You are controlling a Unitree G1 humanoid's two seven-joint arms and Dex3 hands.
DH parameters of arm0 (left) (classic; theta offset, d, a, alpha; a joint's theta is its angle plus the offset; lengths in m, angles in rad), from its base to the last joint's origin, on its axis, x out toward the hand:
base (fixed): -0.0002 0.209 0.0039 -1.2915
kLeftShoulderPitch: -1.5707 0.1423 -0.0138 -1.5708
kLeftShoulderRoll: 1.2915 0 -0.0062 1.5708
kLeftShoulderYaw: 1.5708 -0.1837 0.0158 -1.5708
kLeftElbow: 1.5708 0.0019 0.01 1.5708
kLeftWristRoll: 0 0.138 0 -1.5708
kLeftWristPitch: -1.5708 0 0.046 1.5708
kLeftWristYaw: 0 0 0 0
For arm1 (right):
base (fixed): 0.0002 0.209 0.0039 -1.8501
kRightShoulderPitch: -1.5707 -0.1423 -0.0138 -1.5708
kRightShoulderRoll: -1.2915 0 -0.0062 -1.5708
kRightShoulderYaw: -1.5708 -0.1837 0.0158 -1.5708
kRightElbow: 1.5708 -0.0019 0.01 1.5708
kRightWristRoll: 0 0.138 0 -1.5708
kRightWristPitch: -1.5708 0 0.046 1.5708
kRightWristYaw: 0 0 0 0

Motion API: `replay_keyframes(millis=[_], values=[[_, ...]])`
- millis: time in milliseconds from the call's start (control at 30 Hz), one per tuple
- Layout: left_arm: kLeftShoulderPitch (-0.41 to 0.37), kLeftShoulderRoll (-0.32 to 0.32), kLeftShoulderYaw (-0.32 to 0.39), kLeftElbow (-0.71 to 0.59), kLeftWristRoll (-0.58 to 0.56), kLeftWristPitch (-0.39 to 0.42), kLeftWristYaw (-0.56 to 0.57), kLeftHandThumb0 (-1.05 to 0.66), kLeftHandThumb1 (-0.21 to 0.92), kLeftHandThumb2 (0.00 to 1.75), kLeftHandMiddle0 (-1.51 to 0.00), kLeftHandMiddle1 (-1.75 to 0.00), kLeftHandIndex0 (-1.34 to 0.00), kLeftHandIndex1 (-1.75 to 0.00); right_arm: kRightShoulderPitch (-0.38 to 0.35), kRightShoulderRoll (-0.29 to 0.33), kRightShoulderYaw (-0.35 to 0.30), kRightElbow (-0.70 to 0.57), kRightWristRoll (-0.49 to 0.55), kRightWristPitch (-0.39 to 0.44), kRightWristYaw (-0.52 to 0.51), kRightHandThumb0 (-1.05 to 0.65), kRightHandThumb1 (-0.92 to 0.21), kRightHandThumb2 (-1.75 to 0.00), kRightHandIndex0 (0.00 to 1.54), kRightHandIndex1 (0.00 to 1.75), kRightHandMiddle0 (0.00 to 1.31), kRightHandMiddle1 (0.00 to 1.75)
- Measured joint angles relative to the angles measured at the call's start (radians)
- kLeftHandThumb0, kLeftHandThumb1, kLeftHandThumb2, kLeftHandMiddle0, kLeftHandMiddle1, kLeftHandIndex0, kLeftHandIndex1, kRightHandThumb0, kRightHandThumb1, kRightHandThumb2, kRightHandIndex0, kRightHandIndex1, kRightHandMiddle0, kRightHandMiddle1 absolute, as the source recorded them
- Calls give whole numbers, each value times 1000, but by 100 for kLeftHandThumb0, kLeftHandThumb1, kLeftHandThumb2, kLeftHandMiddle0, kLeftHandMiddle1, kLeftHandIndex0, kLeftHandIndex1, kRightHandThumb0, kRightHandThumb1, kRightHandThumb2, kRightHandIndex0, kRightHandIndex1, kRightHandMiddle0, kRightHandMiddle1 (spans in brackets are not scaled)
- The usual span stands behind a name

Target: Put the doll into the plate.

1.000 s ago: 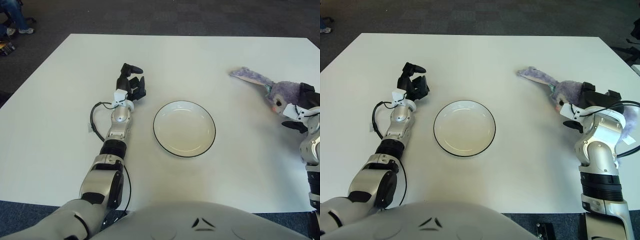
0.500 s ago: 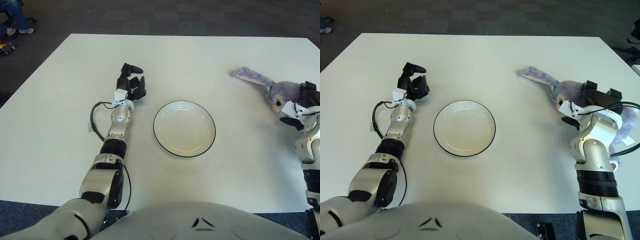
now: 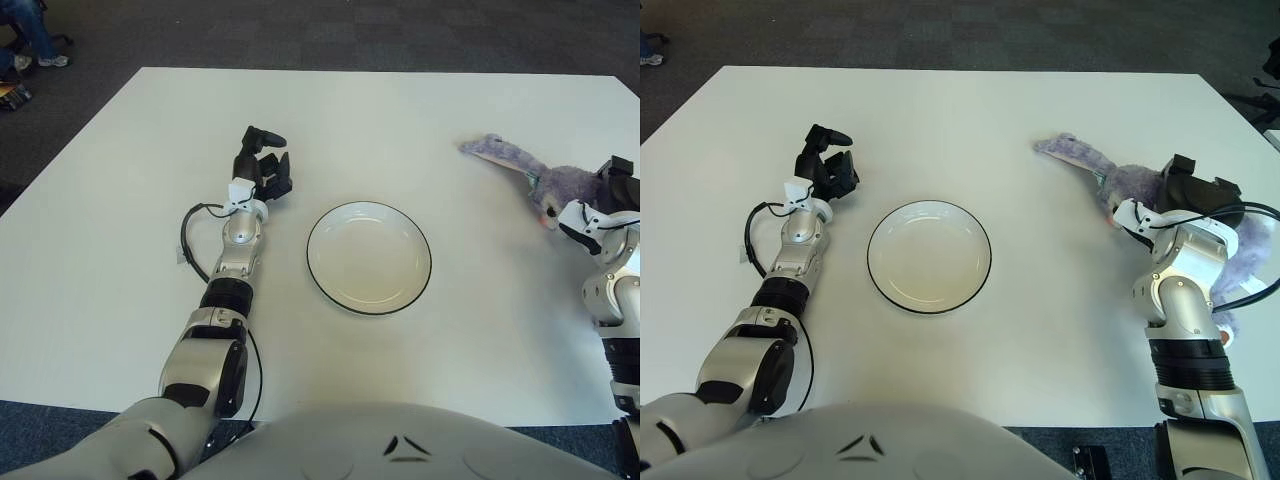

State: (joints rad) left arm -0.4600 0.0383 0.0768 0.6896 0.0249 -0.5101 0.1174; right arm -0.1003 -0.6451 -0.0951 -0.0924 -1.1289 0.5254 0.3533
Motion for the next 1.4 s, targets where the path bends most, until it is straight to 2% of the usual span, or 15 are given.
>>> replay_keyframes(millis=[33, 100, 200, 333, 833, 1100, 1400], values=[[1, 0, 0, -1, 0, 1, 0, -38, 67, 86, -94, -175, -35, -175, 1, -2, -1, 0, 8, -2, -7, 40, -56, -93, 48, 166, 69, 174], [1, 0, 0, -2, 0, 1, 0, -38, 67, 87, -94, -175, -35, -175, 2, -7, -1, 0, 19, -2, -18, 37, -73, -66, 43, 160, 77, 174], [2, -1, 0, -4, 1, 2, 1, -38, 67, 87, -94, -175, -35, -175, 3, -13, -1, 1, 25, -1, -28, 36, -83, -49, 40, 157, 84, 175], [2, -1, 0, -4, 1, 3, 3, -38, 67, 87, -94, -175, -35, -175, 3, -18, 0, 2, 43, 1, -34, 35, -90, -40, 37, 156, 90, 175], [2, -2, 1, -4, 1, 2, 3, -38, 67, 87, -93, -175, -35, -175, 11, -24, 2, -12, 82, 15, -53, 35, -92, -36, 37, 156, 94, 175], [2, -2, 1, -5, 0, 2, 3, -38, 67, 87, -93, -175, -35, -175, 13, -30, 6, -19, 86, 28, -46, 35, -88, -42, 39, 155, 92, 175], [3, -2, 1, -7, 0, 2, 2, -38, 68, 86, -92, -175, -34, -175, 14, -33, 6, -28, 105, 34, -42, 35, -88, -42, 37, 156, 93, 175]])
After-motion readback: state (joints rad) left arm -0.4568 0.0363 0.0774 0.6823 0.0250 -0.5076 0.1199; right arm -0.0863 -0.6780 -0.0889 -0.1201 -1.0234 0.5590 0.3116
